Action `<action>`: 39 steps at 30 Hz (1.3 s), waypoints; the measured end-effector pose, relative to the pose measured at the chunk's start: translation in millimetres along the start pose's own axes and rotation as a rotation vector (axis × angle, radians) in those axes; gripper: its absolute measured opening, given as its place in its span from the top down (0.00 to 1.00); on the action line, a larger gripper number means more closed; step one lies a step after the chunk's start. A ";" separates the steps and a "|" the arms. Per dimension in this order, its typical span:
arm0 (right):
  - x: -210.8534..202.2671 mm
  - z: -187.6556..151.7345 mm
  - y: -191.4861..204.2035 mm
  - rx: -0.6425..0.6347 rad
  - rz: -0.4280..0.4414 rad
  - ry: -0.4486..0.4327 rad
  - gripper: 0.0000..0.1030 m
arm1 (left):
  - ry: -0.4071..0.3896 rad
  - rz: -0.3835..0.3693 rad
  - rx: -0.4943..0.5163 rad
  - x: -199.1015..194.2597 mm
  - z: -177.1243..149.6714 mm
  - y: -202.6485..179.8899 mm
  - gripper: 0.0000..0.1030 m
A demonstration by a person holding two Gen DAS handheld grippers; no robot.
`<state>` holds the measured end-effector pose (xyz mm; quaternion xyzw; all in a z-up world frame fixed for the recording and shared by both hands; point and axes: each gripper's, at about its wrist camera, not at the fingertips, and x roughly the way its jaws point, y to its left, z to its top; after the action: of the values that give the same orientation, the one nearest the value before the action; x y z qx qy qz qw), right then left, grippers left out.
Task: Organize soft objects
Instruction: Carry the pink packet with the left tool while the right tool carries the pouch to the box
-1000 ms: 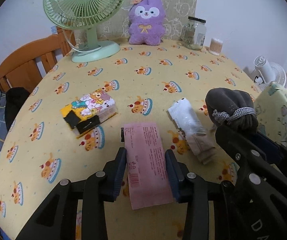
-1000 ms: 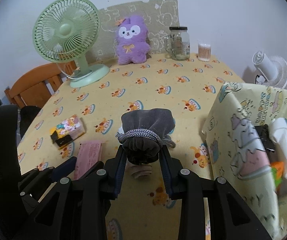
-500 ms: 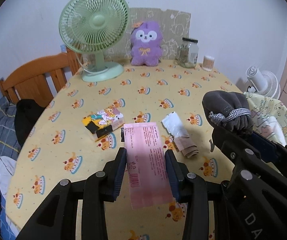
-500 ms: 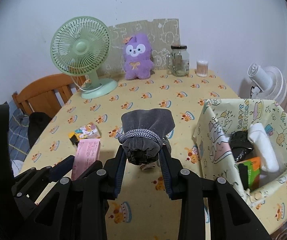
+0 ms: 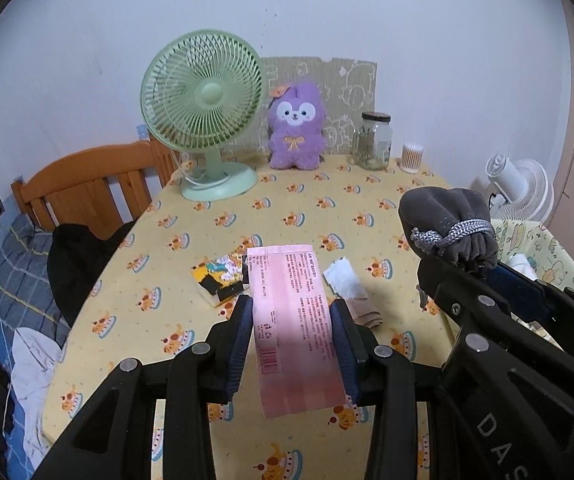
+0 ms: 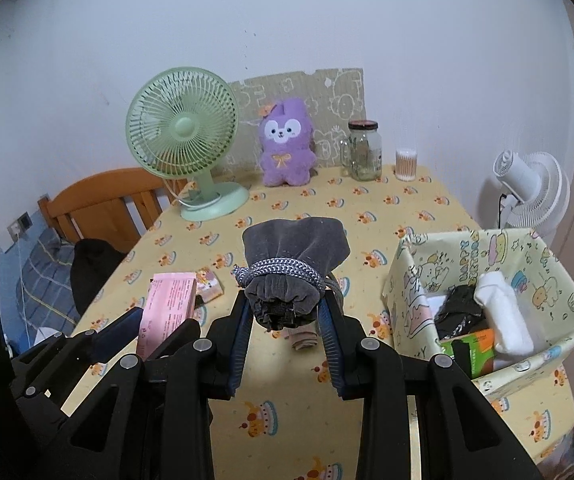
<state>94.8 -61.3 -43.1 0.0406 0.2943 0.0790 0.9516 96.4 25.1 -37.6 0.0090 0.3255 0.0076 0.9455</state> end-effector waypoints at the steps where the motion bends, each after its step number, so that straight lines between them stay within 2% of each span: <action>1: -2.9 1.5 0.2 -0.001 0.001 -0.006 0.64 | -0.005 0.001 0.001 -1.2 1.1 -0.4 0.61; 8: -8.2 9.4 -8.4 -0.001 0.018 -0.002 0.64 | -0.041 0.022 0.015 -10.8 6.9 -11.9 0.61; 19: -20.2 15.3 -34.3 -0.007 -0.033 -0.049 0.64 | -0.078 -0.032 0.035 -13.0 15.5 -40.5 0.61; 39: -29.8 24.3 -94.4 0.027 -0.094 -0.080 0.64 | -0.108 -0.094 0.084 -5.9 30.4 -99.7 0.61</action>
<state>96.2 -160.2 -18.3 0.0426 0.2586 0.0286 0.9646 111.3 -75.1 -12.2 0.0339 0.2741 -0.0509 0.9597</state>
